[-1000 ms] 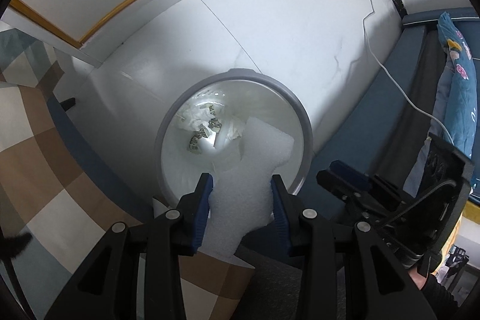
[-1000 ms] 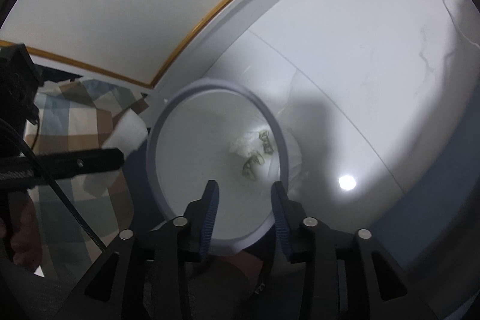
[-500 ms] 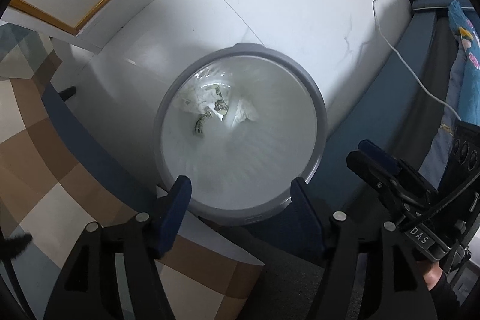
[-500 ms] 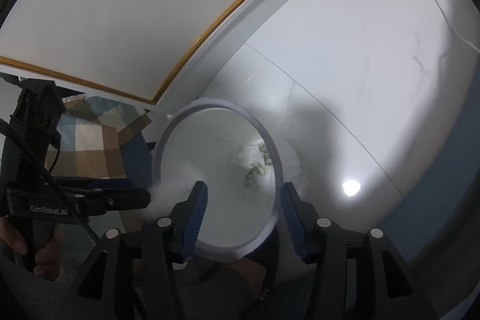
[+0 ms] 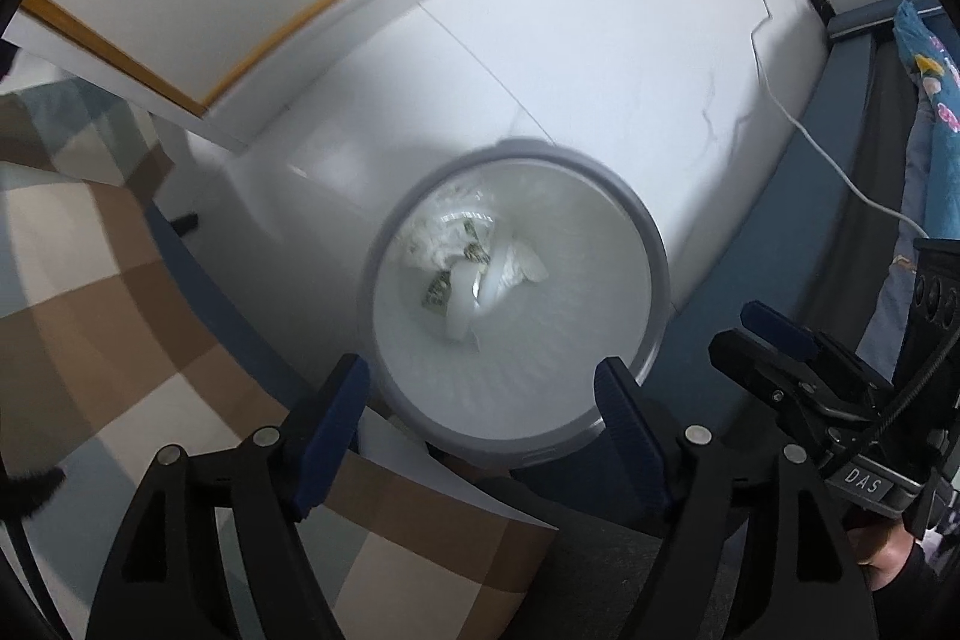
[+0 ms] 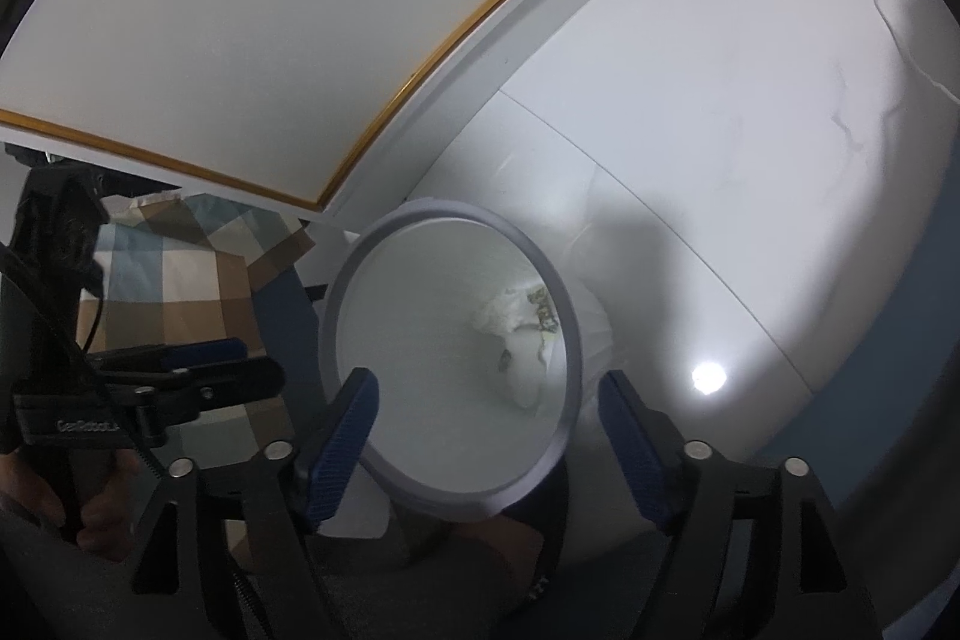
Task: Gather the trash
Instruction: 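Move both open tools back up from the bin toward the table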
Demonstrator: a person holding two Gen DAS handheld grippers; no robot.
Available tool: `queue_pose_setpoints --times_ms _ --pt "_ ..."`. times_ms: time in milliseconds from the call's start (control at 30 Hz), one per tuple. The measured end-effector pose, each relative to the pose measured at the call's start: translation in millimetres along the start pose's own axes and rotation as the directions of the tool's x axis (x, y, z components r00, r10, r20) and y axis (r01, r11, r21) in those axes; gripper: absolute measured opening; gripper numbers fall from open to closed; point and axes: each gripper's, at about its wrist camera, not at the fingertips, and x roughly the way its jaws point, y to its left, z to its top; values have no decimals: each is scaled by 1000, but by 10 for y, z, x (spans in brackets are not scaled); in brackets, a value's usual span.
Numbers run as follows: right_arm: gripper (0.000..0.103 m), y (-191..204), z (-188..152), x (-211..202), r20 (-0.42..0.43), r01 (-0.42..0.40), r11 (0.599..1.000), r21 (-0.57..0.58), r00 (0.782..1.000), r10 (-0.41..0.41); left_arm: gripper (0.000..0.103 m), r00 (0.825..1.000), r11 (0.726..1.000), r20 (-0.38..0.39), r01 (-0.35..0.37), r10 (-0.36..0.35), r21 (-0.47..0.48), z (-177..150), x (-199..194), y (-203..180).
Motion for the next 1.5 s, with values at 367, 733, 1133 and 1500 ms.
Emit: queue_pose_setpoints --times_ms 367,733,1133,1500 --pt "90 127 11 -257 54 -44 999 -9 998 44 76 987 996 147 -62 71 -65 -107 -408 143" --pt "96 217 -24 -498 74 -87 996 -4 993 87 85 972 999 231 -45 49 -23 -327 -736 -11" --pt "98 597 -50 -1015 202 -68 993 -93 976 86 85 884 990 452 -74 120 -117 -656 -1314 148" --pt "99 1434 -131 -1711 450 71 955 -289 890 70 86 721 964 650 -100 240 -246 -1281 -1964 524"
